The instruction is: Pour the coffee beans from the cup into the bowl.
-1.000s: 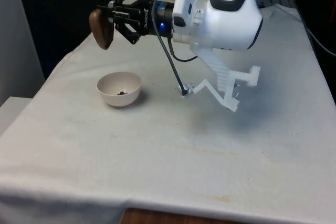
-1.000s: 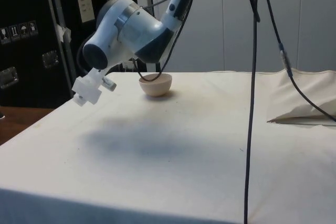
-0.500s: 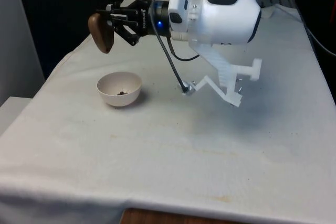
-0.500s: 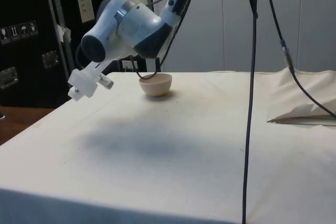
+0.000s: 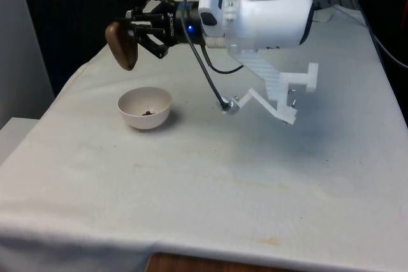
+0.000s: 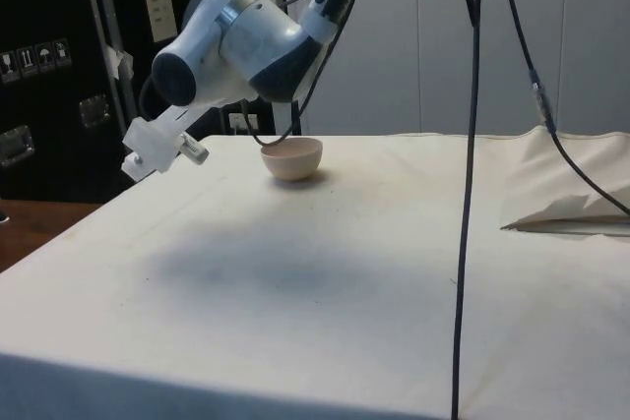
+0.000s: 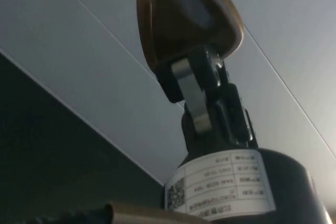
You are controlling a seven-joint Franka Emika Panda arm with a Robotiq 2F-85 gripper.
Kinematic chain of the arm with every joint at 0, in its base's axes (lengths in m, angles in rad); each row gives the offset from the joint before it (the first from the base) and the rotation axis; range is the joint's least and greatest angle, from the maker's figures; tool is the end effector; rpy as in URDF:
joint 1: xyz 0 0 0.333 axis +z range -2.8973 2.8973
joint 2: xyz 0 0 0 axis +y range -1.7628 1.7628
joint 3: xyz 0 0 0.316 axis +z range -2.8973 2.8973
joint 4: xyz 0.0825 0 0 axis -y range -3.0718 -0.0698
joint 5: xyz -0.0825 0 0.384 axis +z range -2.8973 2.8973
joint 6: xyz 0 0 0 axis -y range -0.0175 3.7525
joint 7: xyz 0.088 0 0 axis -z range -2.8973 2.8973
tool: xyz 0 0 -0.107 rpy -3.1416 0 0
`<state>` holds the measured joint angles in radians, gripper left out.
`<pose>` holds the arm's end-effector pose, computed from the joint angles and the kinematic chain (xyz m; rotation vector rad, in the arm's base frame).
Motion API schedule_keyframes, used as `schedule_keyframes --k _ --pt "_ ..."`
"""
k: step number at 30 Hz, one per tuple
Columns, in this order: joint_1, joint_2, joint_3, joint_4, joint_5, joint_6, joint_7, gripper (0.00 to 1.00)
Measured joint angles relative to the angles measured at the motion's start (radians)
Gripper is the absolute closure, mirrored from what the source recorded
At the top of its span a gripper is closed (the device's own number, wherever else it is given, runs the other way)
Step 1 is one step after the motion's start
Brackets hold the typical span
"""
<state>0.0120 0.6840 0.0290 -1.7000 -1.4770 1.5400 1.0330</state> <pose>0.6415 -0.0853 0.2331 1.6176 -0.2197 0.1229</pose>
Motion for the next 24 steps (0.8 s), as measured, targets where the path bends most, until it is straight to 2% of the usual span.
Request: schedule_keyframes --k 10,24 --pt "-0.007 -0.004 0.0 0.0 0.008 0.039 0.009 1.0" --pt "-0.007 -0.016 0.002 -0.012 0.039 0.073 0.032 1.0"
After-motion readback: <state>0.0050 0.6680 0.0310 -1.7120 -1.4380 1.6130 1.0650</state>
